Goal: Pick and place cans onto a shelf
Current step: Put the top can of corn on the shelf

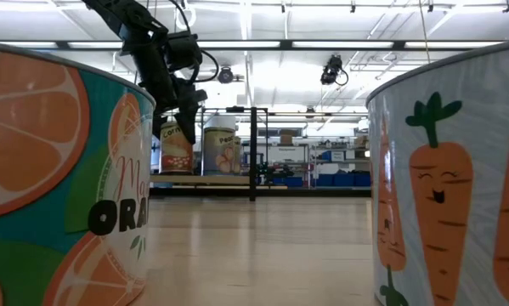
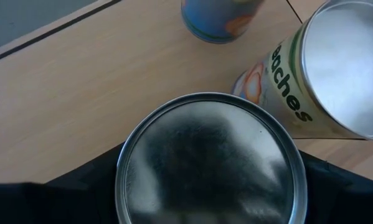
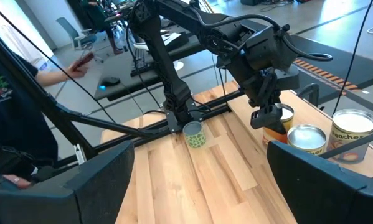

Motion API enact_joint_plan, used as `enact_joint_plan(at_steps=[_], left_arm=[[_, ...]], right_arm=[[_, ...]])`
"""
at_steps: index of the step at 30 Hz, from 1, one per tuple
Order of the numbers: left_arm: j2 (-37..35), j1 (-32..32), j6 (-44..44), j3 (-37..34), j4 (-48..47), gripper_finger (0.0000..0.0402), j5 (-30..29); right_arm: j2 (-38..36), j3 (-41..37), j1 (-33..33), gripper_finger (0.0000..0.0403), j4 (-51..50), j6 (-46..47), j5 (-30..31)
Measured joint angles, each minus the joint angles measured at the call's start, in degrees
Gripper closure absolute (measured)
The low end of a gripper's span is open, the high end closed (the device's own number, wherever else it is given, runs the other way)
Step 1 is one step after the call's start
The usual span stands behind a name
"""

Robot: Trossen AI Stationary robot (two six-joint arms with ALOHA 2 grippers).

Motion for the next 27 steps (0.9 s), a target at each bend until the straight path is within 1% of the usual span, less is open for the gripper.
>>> enact_joint_plan(at_steps=[4, 10, 14, 21, 24, 27], left_arm=[[0.0, 0.0, -0.7, 0.0, 0.2, 0.0083, 1.0], [0.0, 0.0, -0.7, 0.0, 1.5, 0.0083, 1.0], [0.0, 0.6, 2.1, 0.0, 2.0, 0.0083, 1.3], [0.0, 3.0, 0.8, 0.0, -1.0, 0.0083, -0.5], [0.0, 3.8, 2.1, 0.0, -0.8, 0.0083, 1.5], [0.0, 4.0, 2.2, 0.0, -1.1, 0.0074, 2.1]], right_arm=[[0.0, 0.0, 0.0, 0.0027, 0.0, 0.0, 0.0], [0.0, 0.0, 0.0, 0.0027, 0.0, 0.0, 0.0], [0.0, 0.0, 0.0, 0.0027, 0.0, 0.0, 0.0], [0.0, 0.0, 0.0, 0.0027, 0.0, 0.0, 0.0], [0.0, 0.0, 0.0, 0.0027, 0.0, 0.0, 0.0], [0.0, 0.0, 0.0, 0.0027, 0.0, 0.0, 0.0]])
